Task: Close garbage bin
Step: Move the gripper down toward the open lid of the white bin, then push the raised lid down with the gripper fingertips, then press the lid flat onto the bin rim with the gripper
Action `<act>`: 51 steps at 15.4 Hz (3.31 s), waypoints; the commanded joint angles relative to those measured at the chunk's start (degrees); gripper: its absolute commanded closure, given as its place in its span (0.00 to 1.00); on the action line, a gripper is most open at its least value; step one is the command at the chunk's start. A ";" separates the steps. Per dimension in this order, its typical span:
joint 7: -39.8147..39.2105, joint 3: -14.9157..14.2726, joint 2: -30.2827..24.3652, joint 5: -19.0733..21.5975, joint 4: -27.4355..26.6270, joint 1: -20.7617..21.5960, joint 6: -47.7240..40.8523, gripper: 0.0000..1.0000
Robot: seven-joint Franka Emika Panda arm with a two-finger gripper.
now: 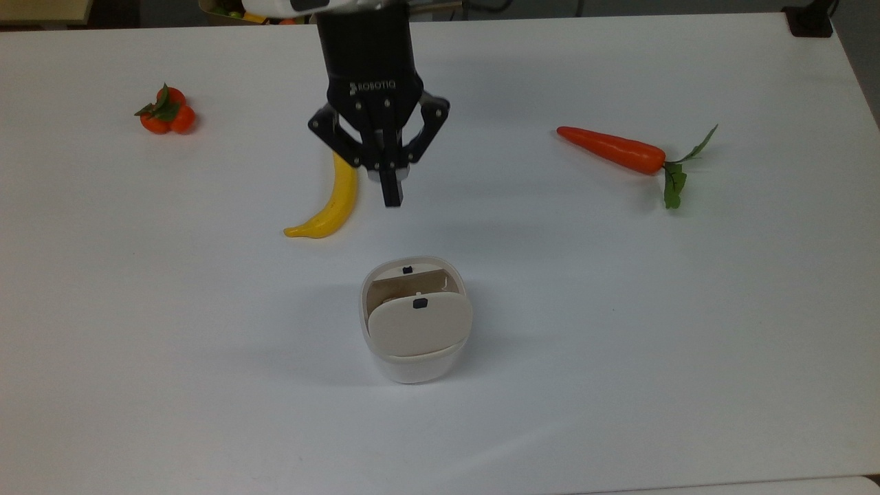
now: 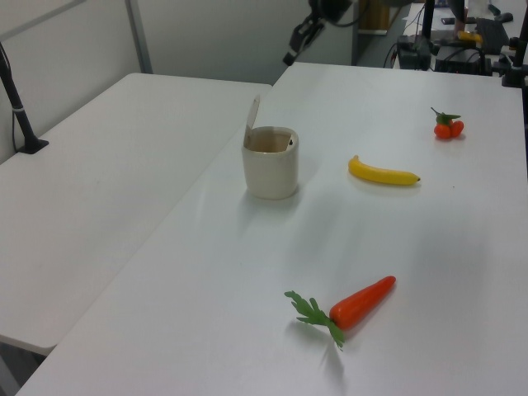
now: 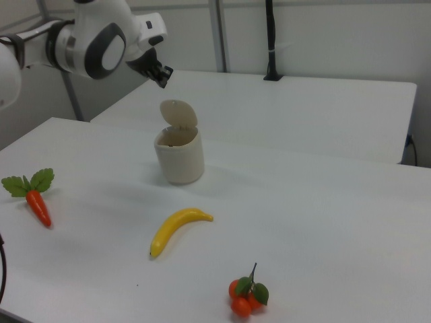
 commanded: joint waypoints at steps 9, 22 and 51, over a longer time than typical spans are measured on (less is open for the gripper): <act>1.96 0.77 11.58 0.01 4.81 0.62 19.36 1.00; 1.52 2.43 11.06 -1.83 1.03 0.19 20.07 1.00; -1.03 2.96 6.31 -5.70 -11.10 -0.96 8.29 1.00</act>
